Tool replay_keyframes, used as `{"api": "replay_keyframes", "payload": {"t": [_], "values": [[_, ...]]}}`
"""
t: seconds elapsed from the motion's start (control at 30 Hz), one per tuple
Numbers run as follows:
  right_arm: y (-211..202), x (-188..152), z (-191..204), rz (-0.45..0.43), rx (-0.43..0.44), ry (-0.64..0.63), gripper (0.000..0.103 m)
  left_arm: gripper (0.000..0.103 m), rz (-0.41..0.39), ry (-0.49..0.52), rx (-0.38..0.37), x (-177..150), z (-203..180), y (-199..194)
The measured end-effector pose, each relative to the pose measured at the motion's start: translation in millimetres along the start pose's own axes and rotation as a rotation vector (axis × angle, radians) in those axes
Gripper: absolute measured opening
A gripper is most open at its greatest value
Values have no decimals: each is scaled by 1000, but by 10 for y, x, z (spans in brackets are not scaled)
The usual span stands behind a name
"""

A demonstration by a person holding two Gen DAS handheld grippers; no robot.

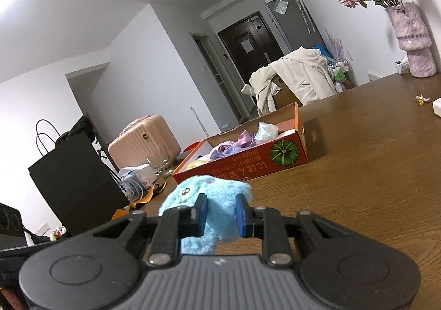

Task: Organize soft objects
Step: 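Carry the plush toy over the box and lower it inside, then open the left tool and withdraw both tools from the box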

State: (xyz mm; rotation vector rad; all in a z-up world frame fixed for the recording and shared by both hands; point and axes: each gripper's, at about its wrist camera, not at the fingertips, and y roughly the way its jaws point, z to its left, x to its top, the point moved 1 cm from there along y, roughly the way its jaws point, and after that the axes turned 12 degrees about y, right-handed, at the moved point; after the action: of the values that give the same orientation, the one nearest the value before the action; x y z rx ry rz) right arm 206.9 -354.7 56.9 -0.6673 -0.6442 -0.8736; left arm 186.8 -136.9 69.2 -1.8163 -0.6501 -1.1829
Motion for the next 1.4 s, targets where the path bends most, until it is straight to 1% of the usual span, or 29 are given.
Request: {"api": "replay_keyframes", "payload": {"t": [0.23,0.37,0.47,0.57,0.63,0.7,0.73,0.83,0.97,1.07,1.13,1.17,1.2,1.23,1.3,1.4], "values": [[31,47,-27,-6,1,5,21,21,-3,-5,-4,42,35,50],[122,155,12,-11,-1,-12,21,21,-12,-12,-6,173,130,155],[269,348,73,-26,6,-29,20,21,-26,-18,-5,357,252,296],[475,594,101,-31,15,-39,20,21,-32,-20,-6,617,406,514],[648,770,84,-25,20,-16,19,21,-25,-25,-10,781,529,682],[850,944,43,-14,27,11,16,21,0,-51,2,940,693,902],[969,1027,15,-5,30,29,16,21,11,-58,1,998,769,1013],[1339,1204,-47,19,-7,29,16,20,49,-87,2,1143,1003,1363],[1895,1317,-196,64,-90,37,16,20,106,-110,2,1251,1301,1873],[2281,1329,-360,96,-149,44,15,20,177,-137,1,1222,1523,2277],[2497,1306,-430,116,-205,12,15,21,202,-133,-12,1154,1644,2514],[2583,1304,-462,127,-225,8,15,21,227,-114,7,1107,1683,2618],[2647,1296,-481,134,-238,2,15,22,258,-87,44,1058,1708,2701],[2698,1285,-486,139,-252,-12,16,23,271,-64,57,1018,1724,2742],[2745,1275,-487,144,-267,-44,17,36,256,-46,59,971,1770,2726],[2774,1265,-457,142,-288,-76,18,36,238,-23,86,980,1809,2634]]}}
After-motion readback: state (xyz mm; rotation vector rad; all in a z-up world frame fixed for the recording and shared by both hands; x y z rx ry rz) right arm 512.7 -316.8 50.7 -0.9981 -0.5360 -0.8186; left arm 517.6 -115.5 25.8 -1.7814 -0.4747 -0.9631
